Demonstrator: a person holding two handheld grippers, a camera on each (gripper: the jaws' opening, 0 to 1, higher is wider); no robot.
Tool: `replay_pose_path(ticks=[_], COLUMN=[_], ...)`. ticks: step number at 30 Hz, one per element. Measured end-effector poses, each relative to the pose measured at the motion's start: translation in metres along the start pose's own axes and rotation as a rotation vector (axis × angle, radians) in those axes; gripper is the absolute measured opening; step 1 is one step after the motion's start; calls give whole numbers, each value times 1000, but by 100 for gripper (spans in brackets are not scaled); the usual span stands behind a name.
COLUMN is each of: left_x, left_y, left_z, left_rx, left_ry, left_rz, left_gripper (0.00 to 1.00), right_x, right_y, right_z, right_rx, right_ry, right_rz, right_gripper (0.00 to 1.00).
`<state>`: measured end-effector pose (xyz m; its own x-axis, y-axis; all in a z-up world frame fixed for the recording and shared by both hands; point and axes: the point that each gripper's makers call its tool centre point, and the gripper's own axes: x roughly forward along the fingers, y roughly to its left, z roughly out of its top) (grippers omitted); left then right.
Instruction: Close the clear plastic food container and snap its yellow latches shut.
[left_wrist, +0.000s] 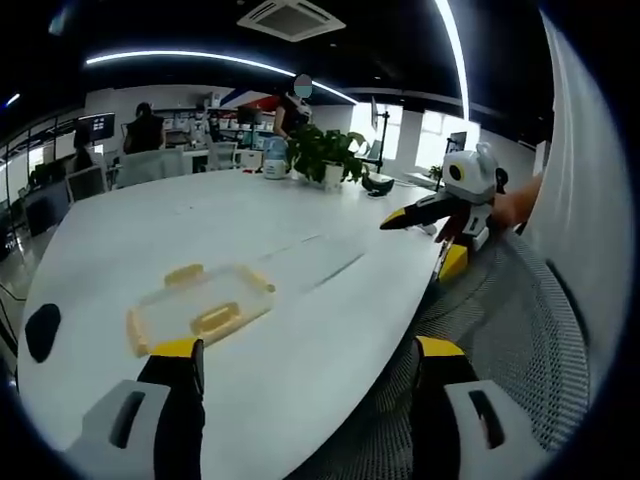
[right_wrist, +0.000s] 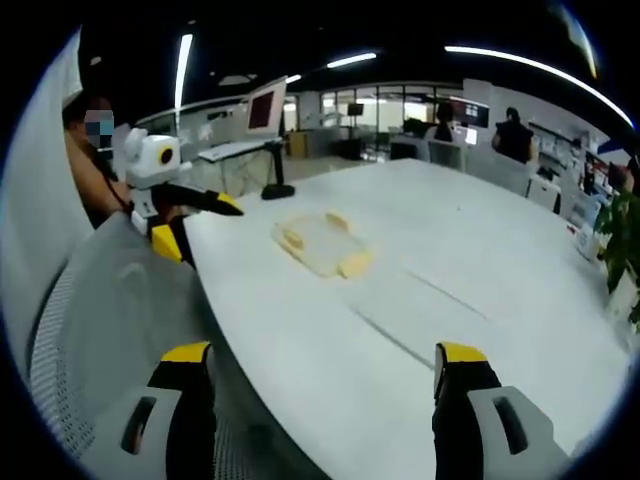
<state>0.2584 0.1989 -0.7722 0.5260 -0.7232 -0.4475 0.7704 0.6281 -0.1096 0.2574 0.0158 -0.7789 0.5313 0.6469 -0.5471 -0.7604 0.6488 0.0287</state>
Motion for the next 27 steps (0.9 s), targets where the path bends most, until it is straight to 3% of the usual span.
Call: replay_pose_path(ticks=[27], left_x=[0], left_y=[1], left_z=[-2], left_rx=[-2], left_ry=[11], left_rz=[6], left_gripper=[85], right_x=[-1], right_y=[0], right_z=[1], right_rx=[-7], right_ry=[-2], right_rz=[-6], right_gripper=[91])
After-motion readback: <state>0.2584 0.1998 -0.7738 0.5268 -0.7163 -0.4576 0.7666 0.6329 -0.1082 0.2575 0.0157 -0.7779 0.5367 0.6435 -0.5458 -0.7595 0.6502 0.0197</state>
